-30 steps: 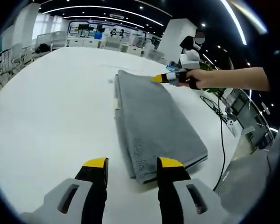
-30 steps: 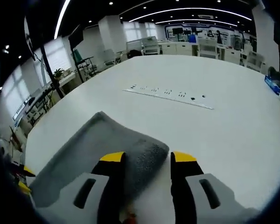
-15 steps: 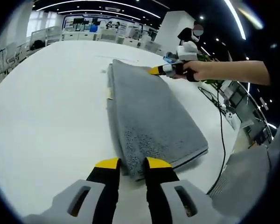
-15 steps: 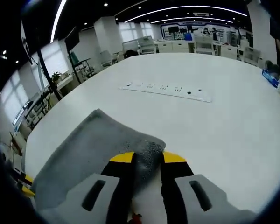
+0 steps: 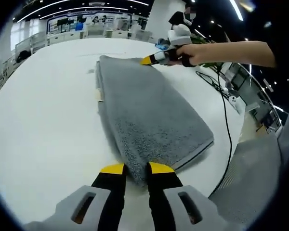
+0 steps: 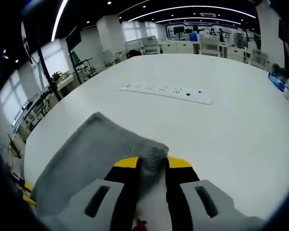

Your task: Fold the towel on the table until its edges align and the towel forms a compact rectangular stack.

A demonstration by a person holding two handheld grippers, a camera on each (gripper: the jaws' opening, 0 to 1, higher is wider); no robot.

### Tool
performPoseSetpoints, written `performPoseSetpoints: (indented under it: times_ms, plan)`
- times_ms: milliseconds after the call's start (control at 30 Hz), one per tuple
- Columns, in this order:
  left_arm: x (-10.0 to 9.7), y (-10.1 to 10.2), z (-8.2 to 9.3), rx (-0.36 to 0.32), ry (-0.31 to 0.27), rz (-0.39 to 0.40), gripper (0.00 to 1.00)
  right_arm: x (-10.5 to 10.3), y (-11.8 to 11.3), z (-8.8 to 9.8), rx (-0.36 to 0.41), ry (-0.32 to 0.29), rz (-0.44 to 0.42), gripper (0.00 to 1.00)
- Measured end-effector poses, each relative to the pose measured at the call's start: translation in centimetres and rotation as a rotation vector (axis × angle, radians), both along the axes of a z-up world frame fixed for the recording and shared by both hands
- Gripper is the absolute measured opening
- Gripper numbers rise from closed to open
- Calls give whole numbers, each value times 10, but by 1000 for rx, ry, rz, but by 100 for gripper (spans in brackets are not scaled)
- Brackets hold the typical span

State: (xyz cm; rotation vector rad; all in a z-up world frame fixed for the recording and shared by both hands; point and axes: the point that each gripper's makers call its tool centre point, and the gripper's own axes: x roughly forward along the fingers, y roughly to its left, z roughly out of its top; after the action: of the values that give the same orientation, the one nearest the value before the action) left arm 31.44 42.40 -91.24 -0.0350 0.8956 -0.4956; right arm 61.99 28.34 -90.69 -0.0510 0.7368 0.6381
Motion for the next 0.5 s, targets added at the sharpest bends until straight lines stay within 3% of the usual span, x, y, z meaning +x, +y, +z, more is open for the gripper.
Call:
performPoseSetpoints:
  times_ms: [267, 500]
  plan:
    - [-10, -41, 4, -20, -2, -73, 17, 1, -15, -1, -14, 3, -17, 19]
    - [-13, -47, 7, -14, -8, -98, 17, -3, -22, 0, -24, 1, -25, 21]
